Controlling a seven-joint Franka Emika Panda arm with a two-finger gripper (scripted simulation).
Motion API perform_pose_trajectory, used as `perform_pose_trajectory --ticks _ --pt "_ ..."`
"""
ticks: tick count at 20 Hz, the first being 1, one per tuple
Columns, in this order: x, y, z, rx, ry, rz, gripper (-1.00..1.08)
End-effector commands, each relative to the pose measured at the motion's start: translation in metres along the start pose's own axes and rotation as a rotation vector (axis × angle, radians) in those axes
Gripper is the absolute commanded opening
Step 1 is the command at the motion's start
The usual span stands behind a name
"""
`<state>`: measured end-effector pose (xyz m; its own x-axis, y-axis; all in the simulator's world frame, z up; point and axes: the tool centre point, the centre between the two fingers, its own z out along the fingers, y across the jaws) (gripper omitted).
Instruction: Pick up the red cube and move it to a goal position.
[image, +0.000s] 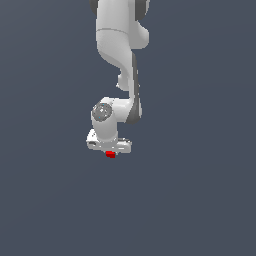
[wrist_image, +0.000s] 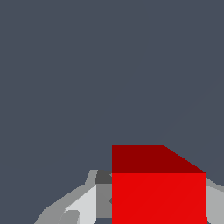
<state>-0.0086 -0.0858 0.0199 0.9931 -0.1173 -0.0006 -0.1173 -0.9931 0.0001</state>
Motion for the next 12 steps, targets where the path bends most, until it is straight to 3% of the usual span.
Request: perform_pose_trajectory --ticks 1,12 --pt "0.0 0.0 0.0 0.0 0.001 0.0 -1.0" --pt "0.008 0.0 -0.012 0.0 0.0 0.0 -1.0"
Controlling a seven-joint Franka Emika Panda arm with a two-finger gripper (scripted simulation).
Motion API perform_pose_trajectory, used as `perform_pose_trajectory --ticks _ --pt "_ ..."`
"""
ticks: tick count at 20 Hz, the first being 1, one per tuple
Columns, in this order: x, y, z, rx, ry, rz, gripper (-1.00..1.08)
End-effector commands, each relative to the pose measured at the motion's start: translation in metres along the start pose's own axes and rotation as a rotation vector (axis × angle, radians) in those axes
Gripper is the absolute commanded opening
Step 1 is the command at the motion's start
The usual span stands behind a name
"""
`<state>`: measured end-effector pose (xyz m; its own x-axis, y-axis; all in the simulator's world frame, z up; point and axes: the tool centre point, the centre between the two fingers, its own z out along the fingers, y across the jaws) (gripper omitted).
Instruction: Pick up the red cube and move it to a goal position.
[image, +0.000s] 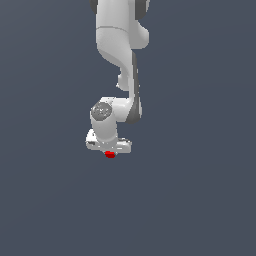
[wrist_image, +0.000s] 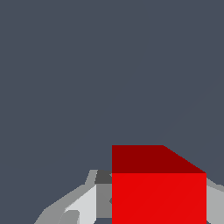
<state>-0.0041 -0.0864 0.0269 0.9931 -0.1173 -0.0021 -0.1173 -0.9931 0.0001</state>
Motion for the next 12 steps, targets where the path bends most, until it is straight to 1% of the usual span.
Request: perform_pose_trajectory --ticks 1,6,12 --pt "0.005 0.0 -0.008 0.0 0.002 0.0 -1.0" --pt "0.021 0.0 -0.032 0.0 0.002 0.0 -1.0" --pt "0.047 0.001 -0.07 0.0 0.002 0.0 -1.0"
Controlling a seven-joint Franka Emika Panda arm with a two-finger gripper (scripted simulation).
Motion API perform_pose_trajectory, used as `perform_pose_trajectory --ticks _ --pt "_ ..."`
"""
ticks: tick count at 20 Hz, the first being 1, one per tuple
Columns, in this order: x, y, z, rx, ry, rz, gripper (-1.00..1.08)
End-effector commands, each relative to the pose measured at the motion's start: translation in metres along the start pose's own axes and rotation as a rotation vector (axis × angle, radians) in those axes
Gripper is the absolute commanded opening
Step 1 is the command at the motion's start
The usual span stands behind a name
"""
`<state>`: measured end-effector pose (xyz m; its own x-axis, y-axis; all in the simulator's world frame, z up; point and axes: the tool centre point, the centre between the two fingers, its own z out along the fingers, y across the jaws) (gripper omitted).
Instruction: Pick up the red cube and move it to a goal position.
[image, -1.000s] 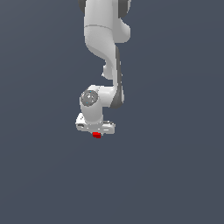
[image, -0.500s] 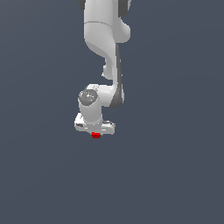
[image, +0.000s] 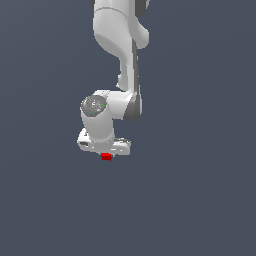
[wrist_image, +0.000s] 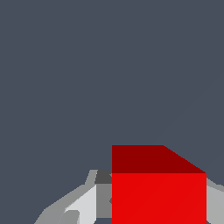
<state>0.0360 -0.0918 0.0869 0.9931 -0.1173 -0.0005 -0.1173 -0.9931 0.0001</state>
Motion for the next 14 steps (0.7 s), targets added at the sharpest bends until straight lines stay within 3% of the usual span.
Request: perform_pose_trajectory --ticks 1,14 --pt "0.01 0.0 -0.015 0.0 0.0 0.0 -1.0" --pt "0.032 0.001 -0.043 0.0 0.001 0.0 -1.0"
